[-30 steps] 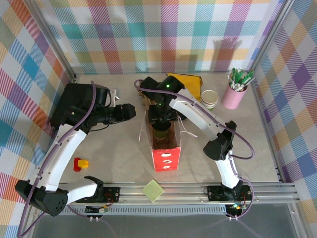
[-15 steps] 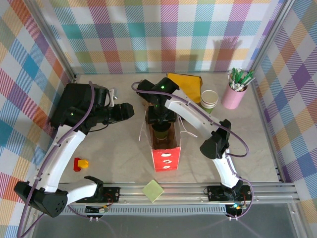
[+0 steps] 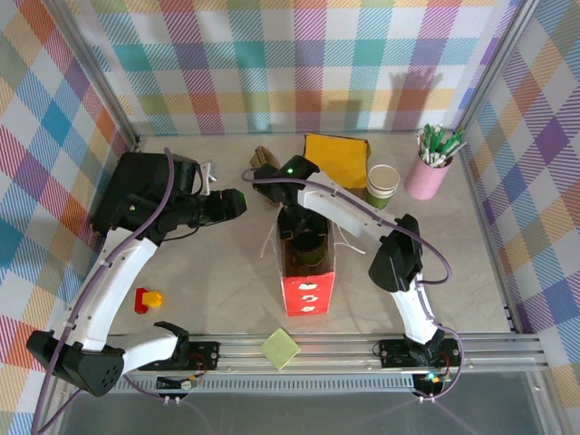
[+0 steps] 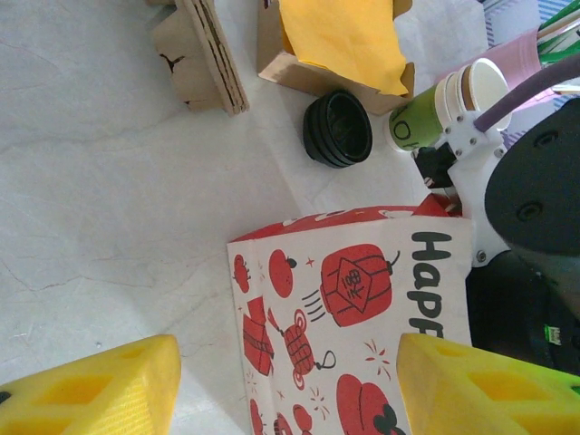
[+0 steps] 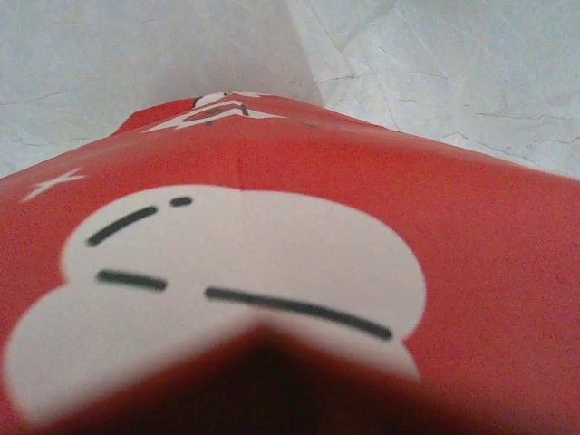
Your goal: Pack the takeout coffee
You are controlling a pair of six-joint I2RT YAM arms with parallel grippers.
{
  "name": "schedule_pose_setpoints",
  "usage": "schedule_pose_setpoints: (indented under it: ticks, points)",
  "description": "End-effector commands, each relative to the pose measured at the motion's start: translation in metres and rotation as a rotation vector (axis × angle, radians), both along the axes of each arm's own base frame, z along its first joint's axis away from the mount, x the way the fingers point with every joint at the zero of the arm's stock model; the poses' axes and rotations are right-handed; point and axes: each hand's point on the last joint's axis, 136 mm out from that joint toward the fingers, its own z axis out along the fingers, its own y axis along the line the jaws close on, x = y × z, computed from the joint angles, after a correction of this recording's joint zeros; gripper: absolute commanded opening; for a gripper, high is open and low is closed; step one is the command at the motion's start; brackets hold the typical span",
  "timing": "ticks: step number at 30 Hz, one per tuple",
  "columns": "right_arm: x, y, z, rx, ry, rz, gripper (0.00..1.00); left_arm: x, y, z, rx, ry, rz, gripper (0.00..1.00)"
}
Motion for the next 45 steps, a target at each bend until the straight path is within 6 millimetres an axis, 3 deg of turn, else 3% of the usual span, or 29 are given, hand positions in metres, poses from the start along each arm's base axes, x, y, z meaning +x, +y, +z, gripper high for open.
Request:
schedule_pose_setpoints:
  ticks: [1, 12, 45]
  points:
    - [-0.001, 0.0, 0.018, 0.068, -0.064, -0.029, 0.59, 0.0, 0.0, -0.001, 0.0, 0.009, -0.018, 0.64]
    - [-0.007, 0.003, 0.017, 0.141, -0.069, -0.061, 0.59, 0.0, 0.0, -0.005, 0.01, 0.013, -0.02, 0.64]
    - [-0.012, -0.006, -0.027, 0.115, 0.035, -0.066, 0.59, 0.006, 0.001, -0.01, 0.029, 0.01, -0.018, 0.64]
